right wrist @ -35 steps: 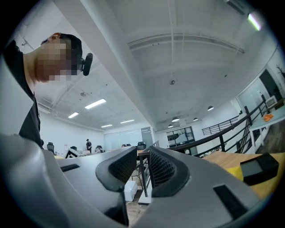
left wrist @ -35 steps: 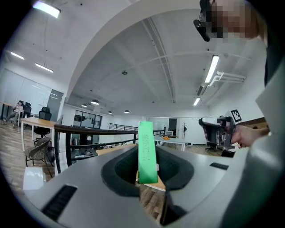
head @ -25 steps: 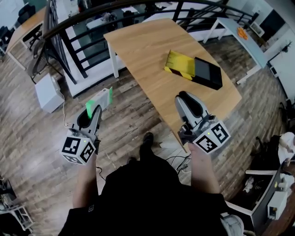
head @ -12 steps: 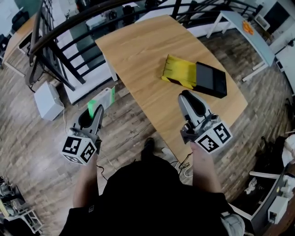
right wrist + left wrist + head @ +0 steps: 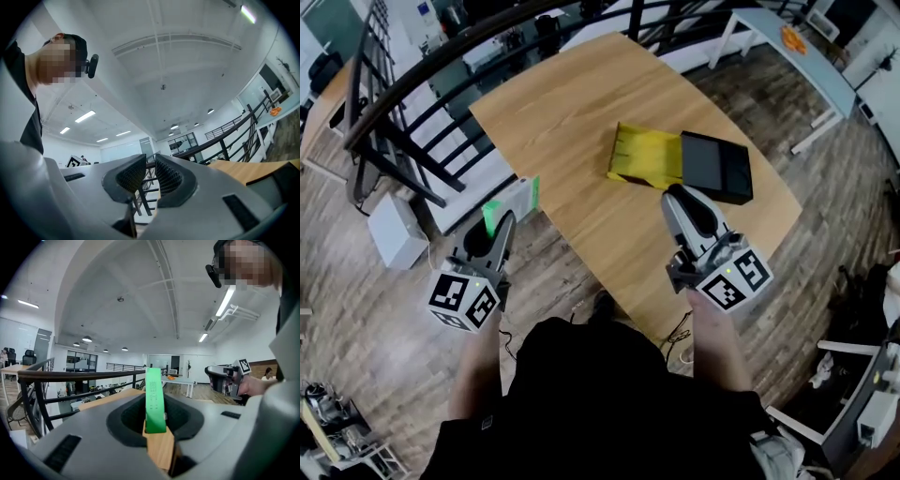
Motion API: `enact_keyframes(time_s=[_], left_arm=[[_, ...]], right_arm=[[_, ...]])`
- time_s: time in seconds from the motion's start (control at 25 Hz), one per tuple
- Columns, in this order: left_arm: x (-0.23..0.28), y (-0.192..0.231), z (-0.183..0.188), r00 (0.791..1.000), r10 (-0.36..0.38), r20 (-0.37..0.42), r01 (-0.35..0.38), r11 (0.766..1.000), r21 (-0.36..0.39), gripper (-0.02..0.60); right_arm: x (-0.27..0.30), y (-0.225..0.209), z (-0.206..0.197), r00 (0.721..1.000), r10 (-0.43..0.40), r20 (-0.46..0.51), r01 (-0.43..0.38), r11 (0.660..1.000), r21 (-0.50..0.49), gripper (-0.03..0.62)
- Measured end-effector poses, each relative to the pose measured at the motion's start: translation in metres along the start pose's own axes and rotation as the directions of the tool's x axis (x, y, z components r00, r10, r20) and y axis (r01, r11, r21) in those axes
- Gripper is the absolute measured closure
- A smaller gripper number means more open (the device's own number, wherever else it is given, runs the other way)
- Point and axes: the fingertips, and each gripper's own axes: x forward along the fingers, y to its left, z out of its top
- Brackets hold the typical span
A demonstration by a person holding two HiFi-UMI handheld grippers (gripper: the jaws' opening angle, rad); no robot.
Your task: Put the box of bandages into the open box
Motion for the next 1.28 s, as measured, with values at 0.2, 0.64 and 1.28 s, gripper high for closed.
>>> enact_keyframes(time_s=[0.2,0.64,1.28], left_arm=[[0.034,-0.01,0.004,0.999,-0.048,-0.011,0.048,0.999,0.015,0.492],[0.107,0.0,0.009,0.983,-0.179,-0.034,0.179,0.984,0.021,0.492],[0.236,-0.023,-0.026,0.916,-0.368,-0.159,0.379,0.924,0.044,0.492]], right_arm=[[-0.011,-0.021,0.001,0.999,-0.043,0.013,0.043,0.999,0.014,0.522],[0.0,-0.044,0.01,0.989,-0.147,0.014,0.147,0.989,0.007,0.523],[-0.001,-0.087,-0.003,0.953,-0.302,-0.005,0.302,0.953,0.036,0.523]])
